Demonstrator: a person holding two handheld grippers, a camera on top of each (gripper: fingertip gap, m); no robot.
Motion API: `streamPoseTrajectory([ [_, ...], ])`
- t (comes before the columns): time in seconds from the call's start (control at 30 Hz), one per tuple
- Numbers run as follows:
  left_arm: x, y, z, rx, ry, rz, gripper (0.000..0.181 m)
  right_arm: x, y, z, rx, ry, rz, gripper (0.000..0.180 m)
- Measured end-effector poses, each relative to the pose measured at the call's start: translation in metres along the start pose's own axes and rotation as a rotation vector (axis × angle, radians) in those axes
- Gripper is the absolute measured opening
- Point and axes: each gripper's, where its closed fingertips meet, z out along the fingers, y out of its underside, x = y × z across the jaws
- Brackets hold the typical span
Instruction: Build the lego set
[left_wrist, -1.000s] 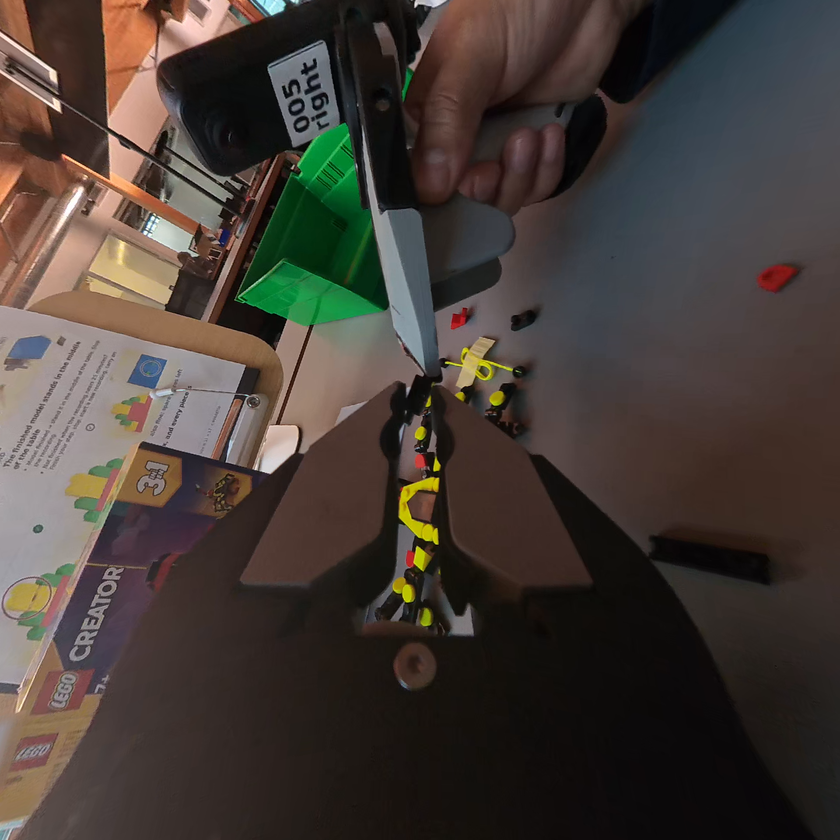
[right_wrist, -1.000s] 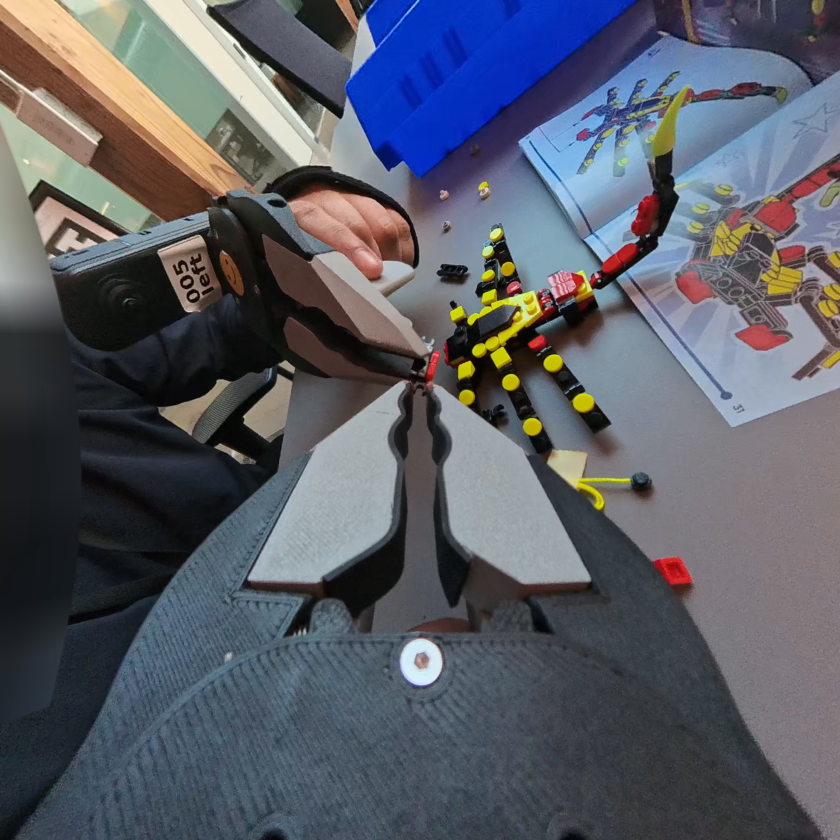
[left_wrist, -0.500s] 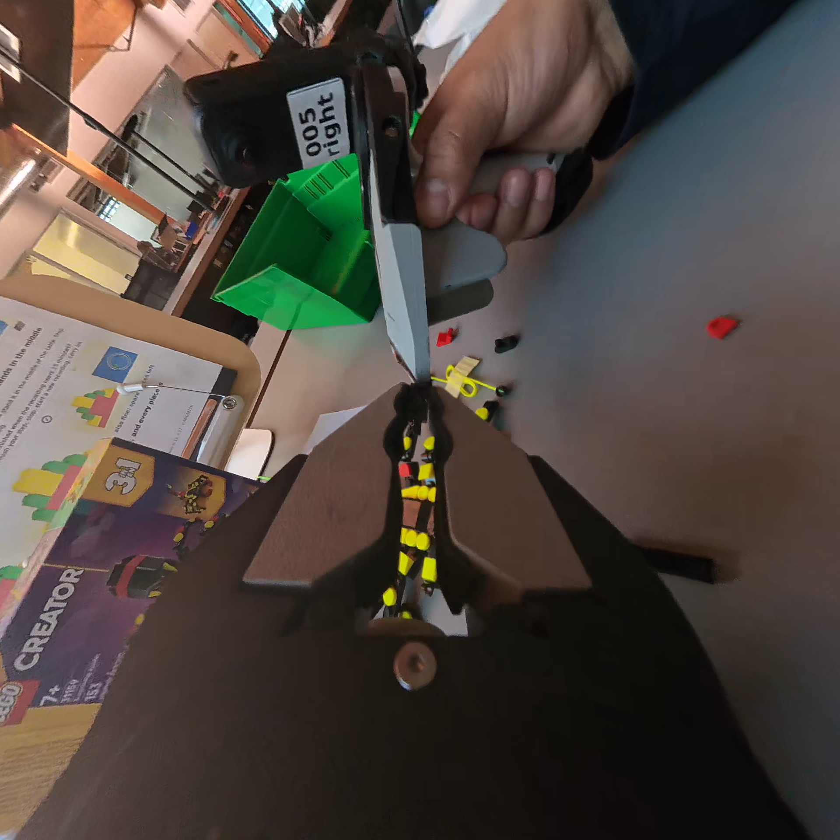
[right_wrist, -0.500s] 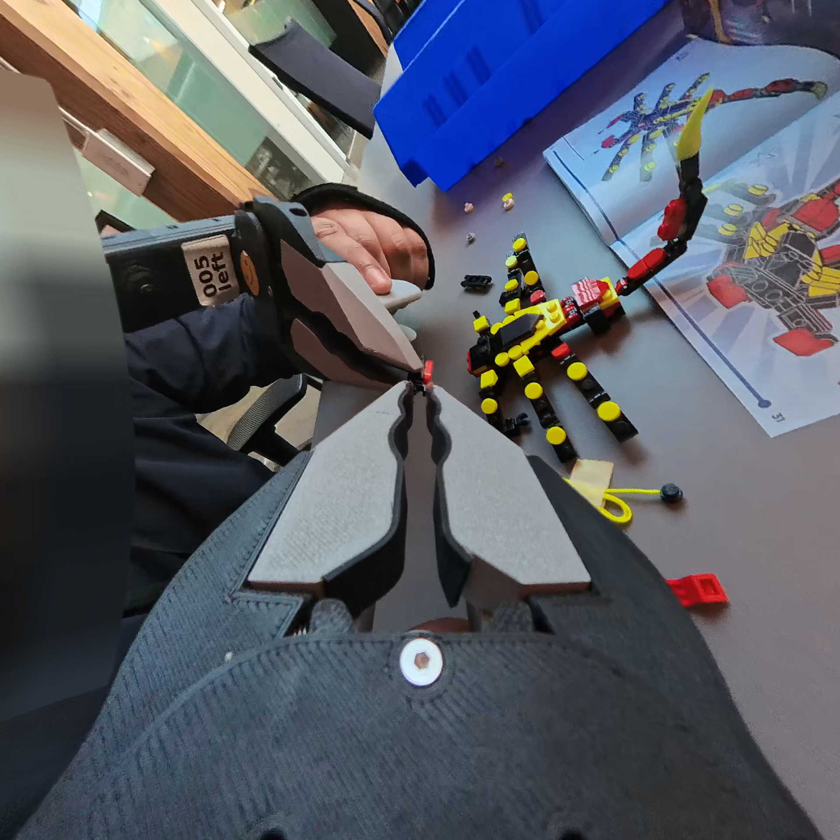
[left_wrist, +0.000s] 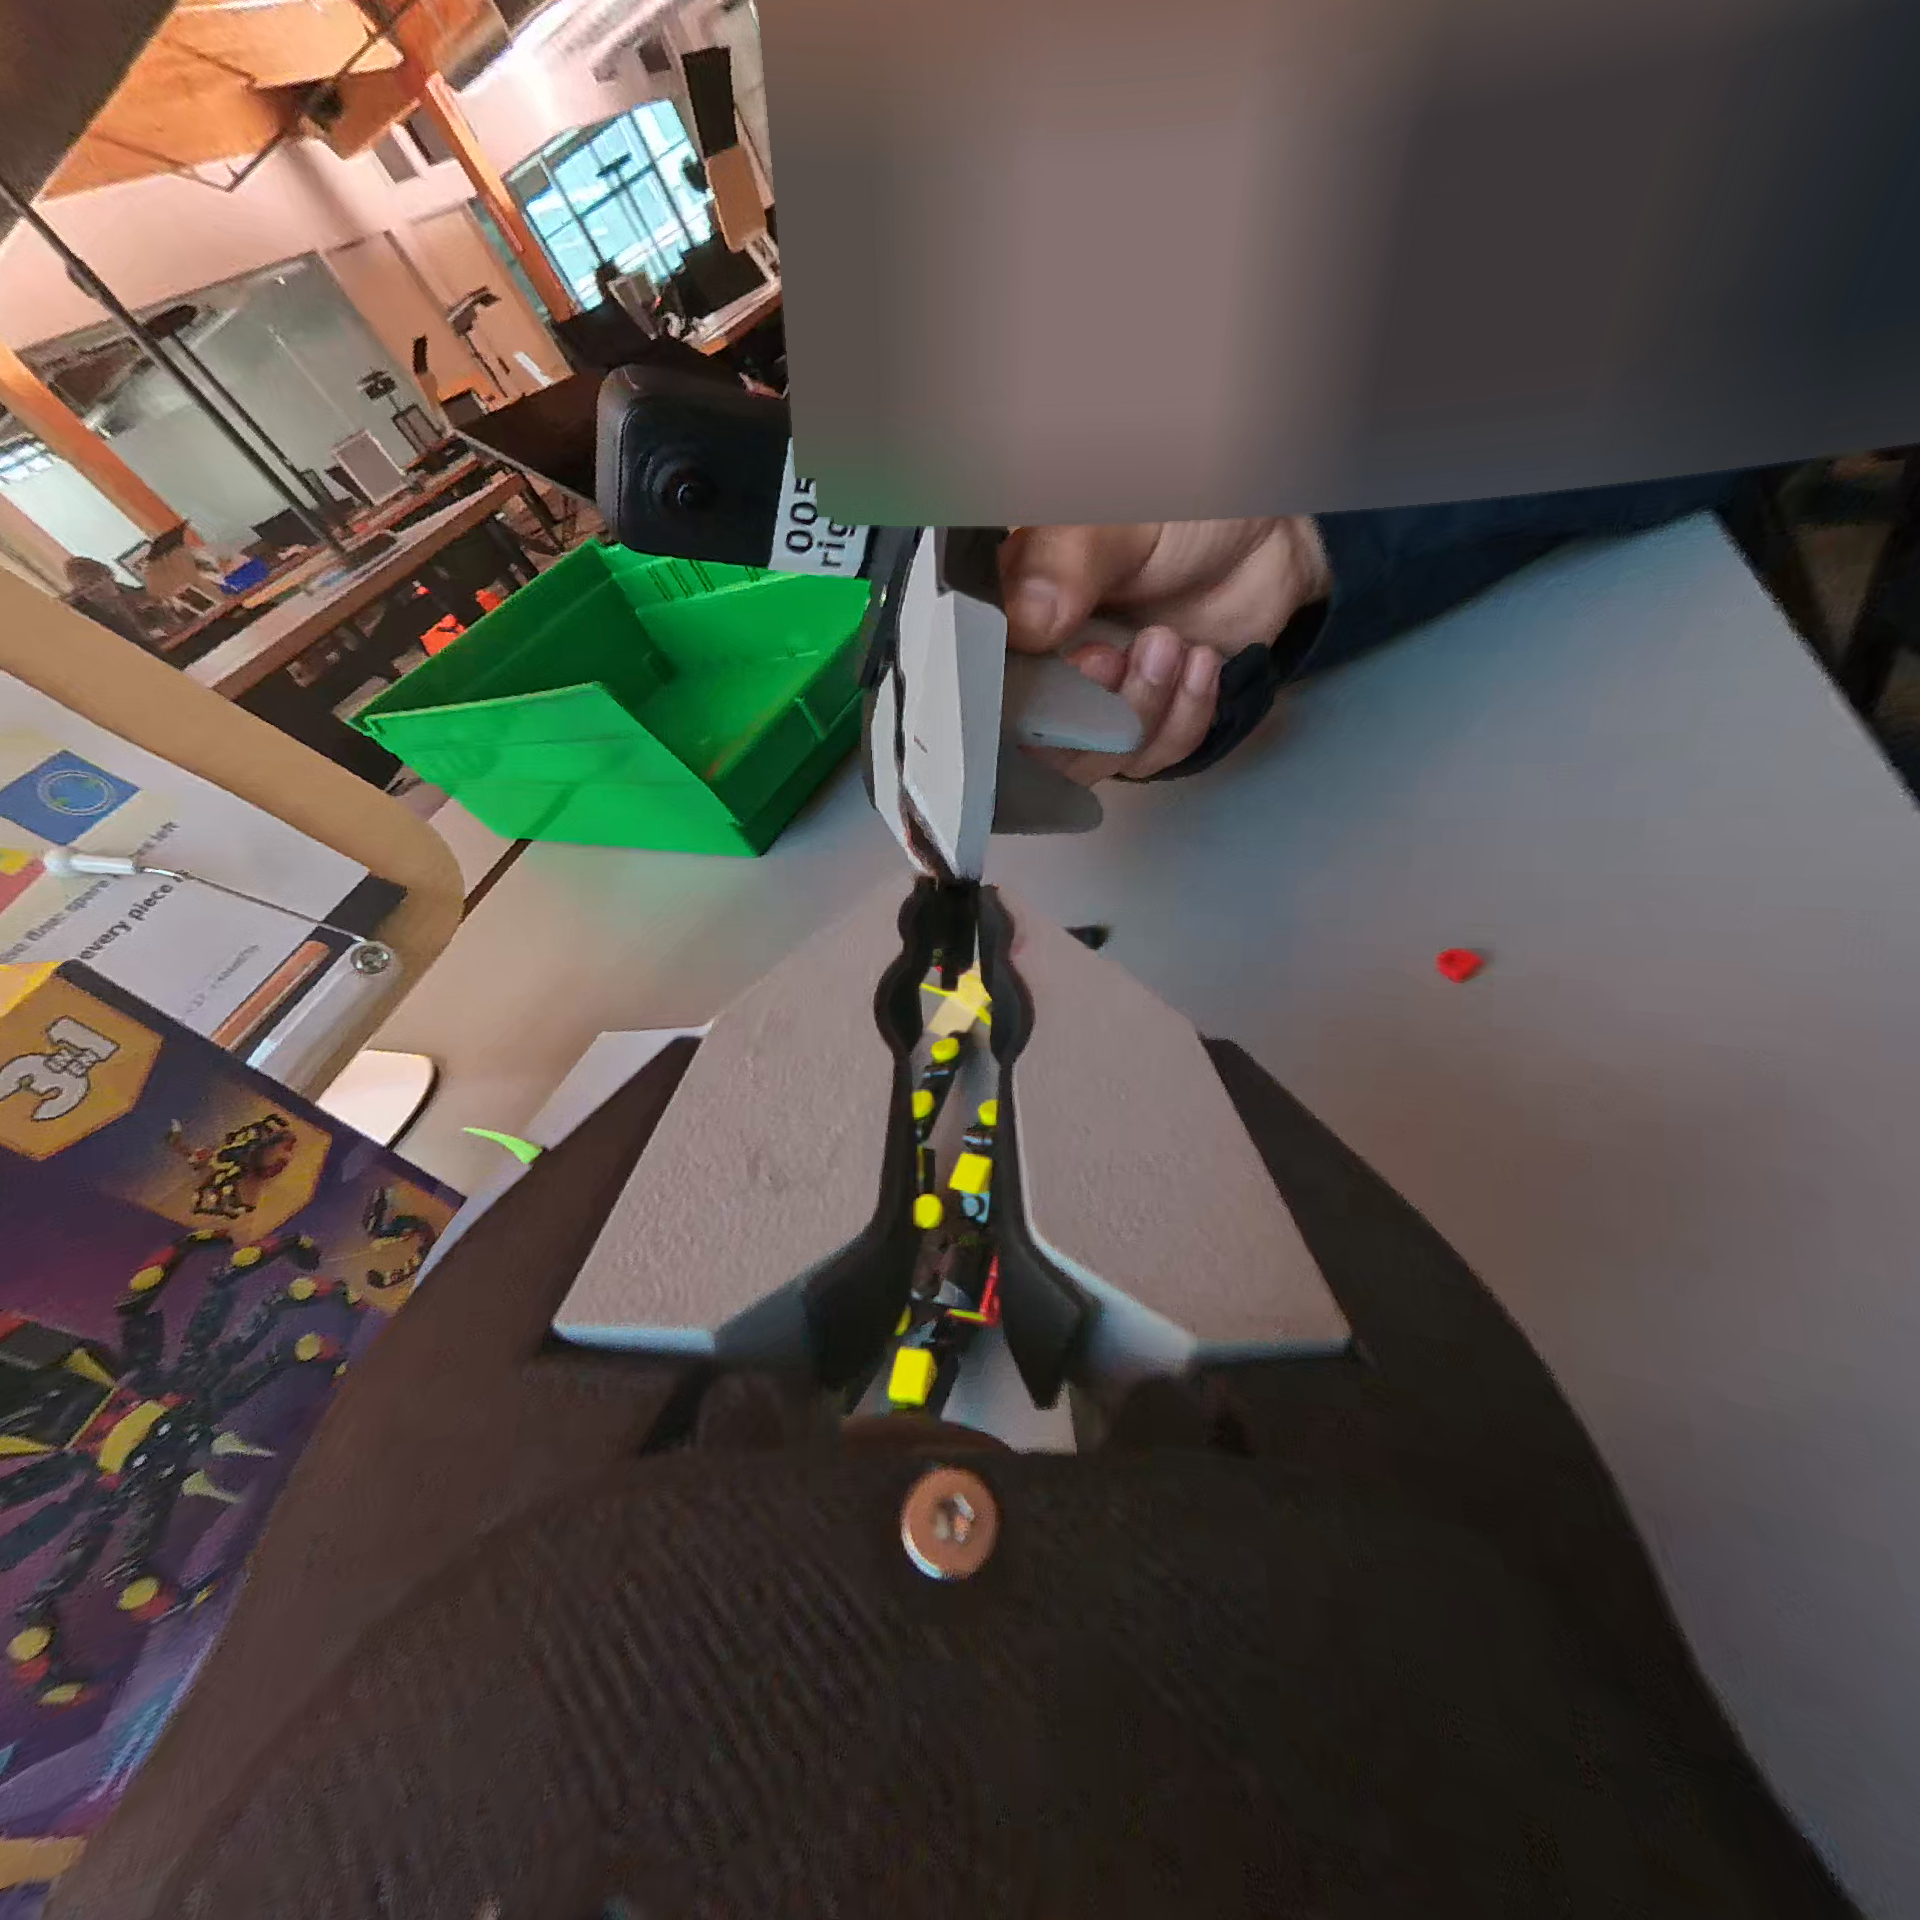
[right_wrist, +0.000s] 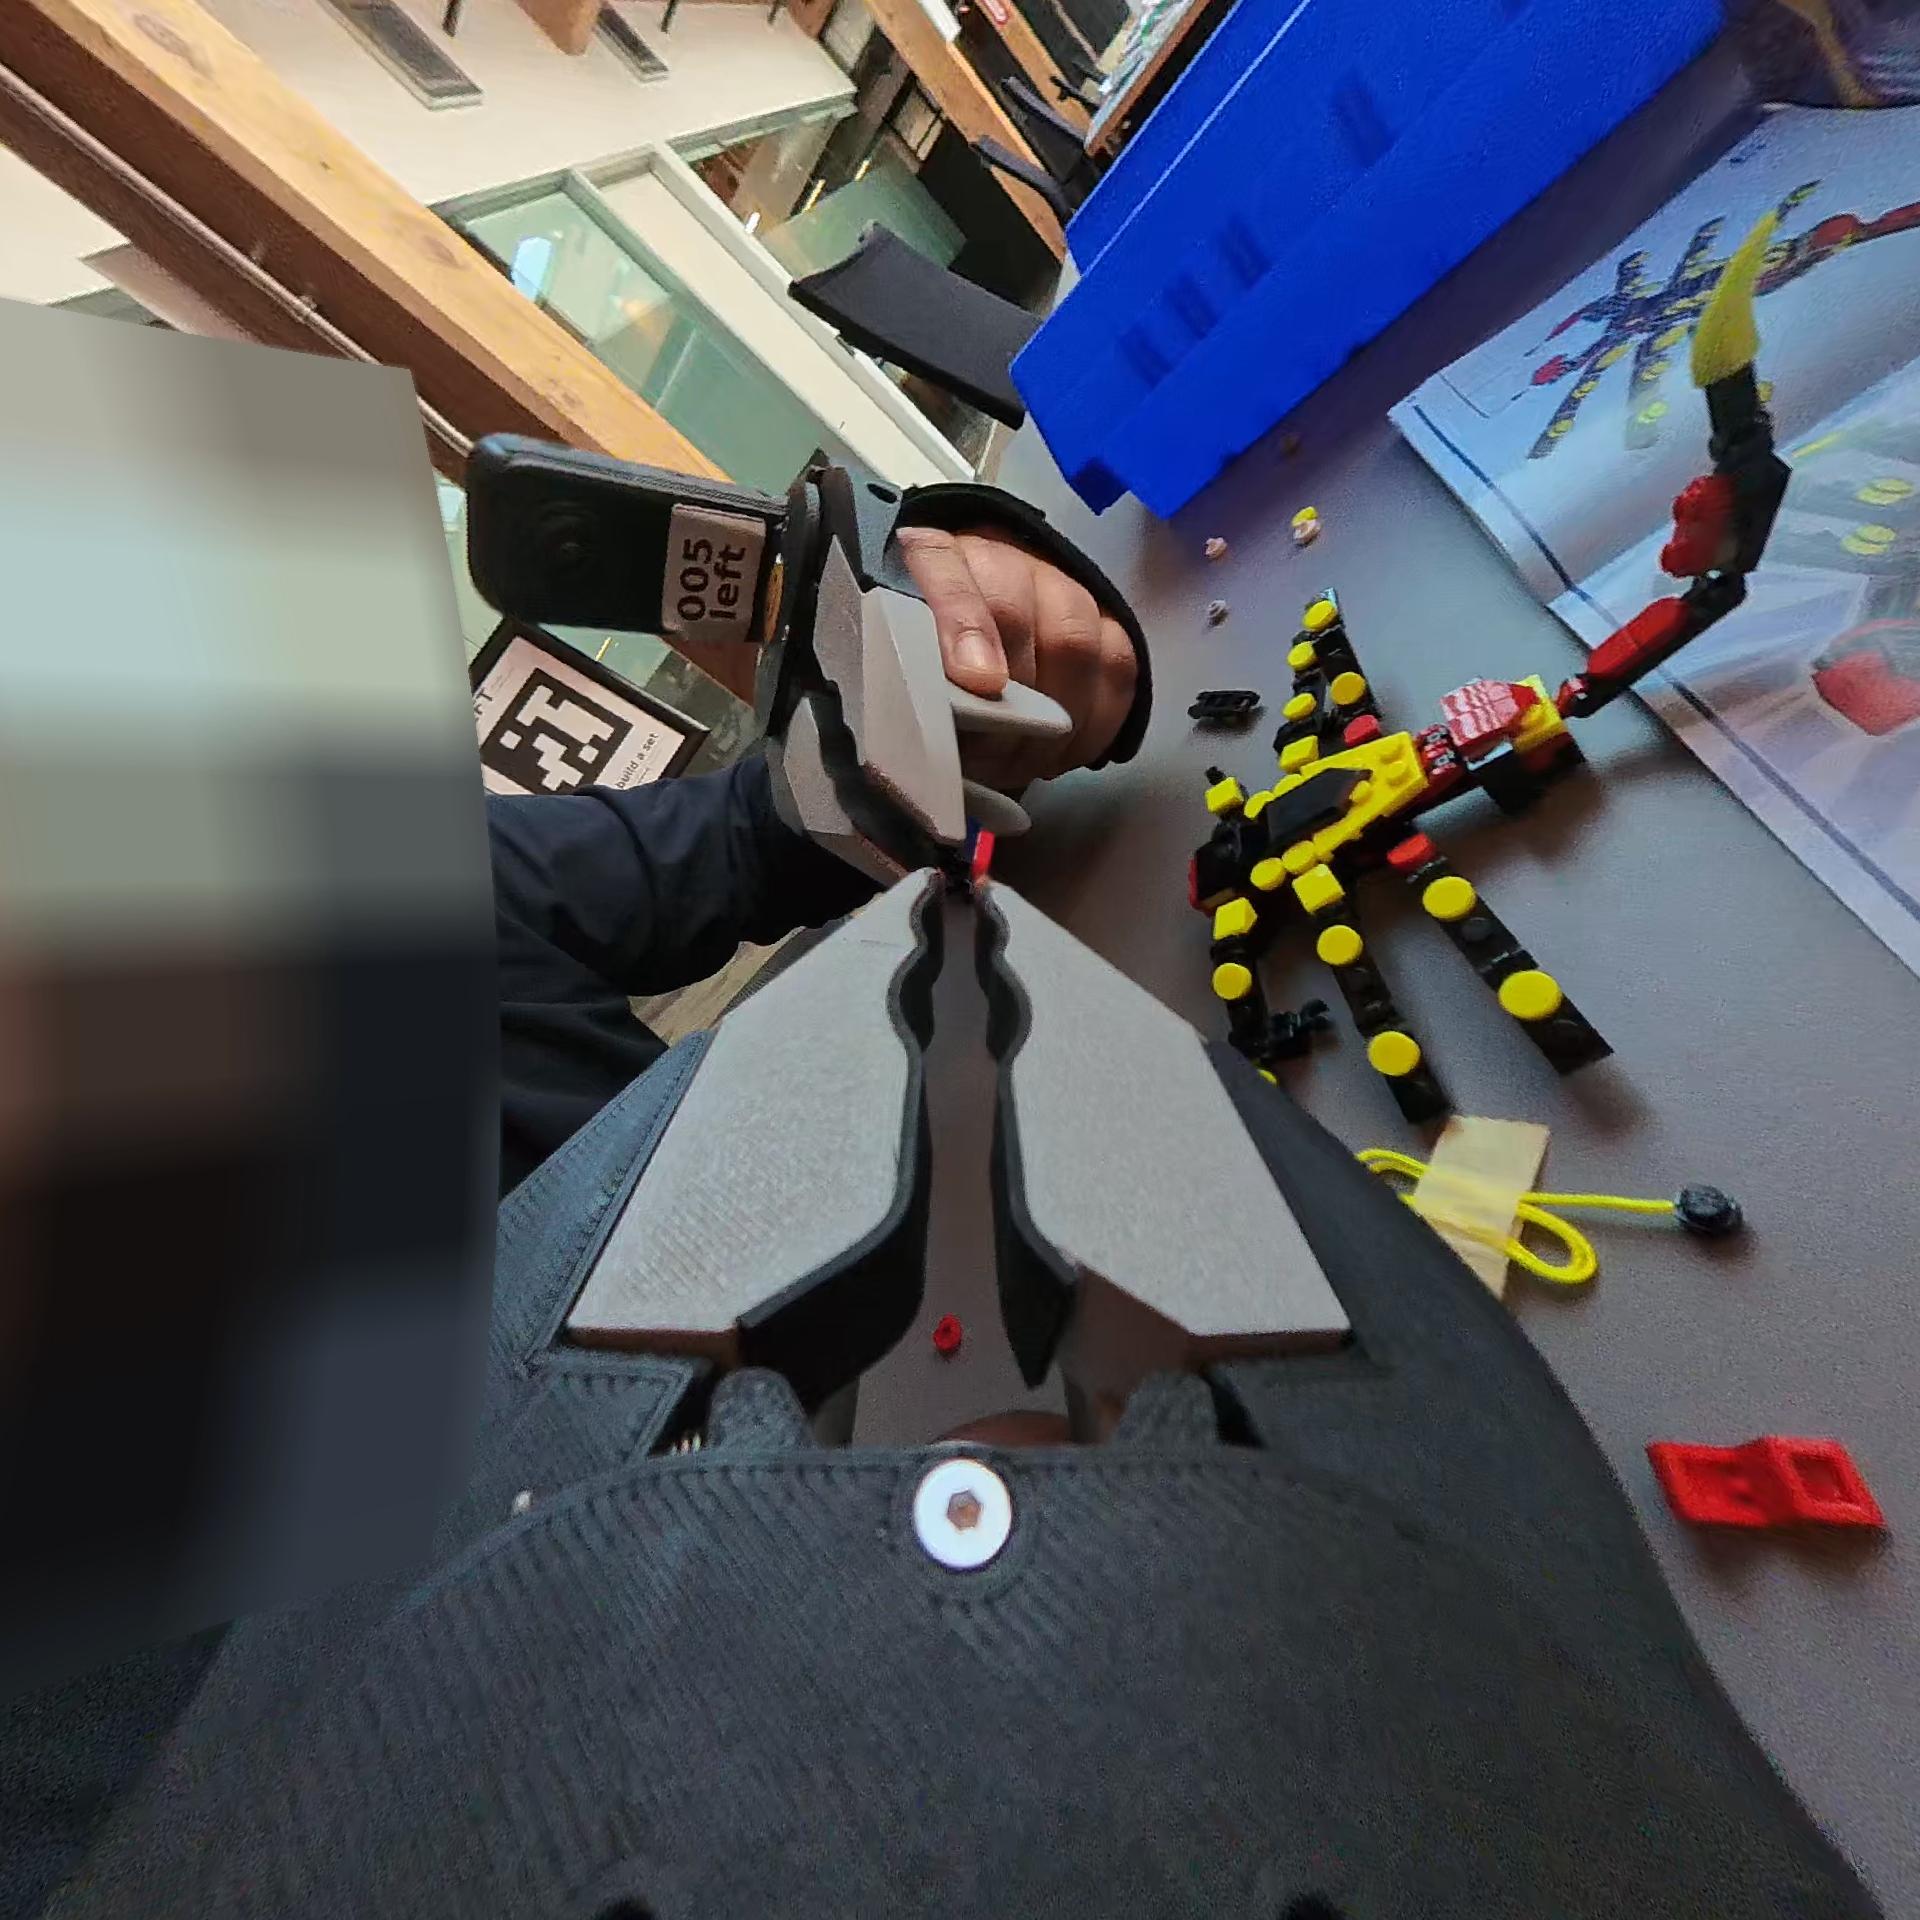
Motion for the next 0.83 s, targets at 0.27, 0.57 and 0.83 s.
streamPoseTrajectory([
  [0.27, 0.002, 0.021, 0.012, -0.126, -0.049, 0.097, 0.005, 0.022, 0.009, 0.002, -0.042, 0.14, 0.023, 0.001],
  [0.57, 0.001, 0.024, 0.012, -0.14, -0.036, 0.079, 0.005, 0.025, 0.01, 0.002, -0.037, 0.145, 0.031, 0.001],
  [0.83, 0.004, 0.009, 0.005, -0.079, -0.012, 0.088, 0.003, 0.008, 0.007, 0.005, -0.008, 0.003, 0.095, 0.002],
])
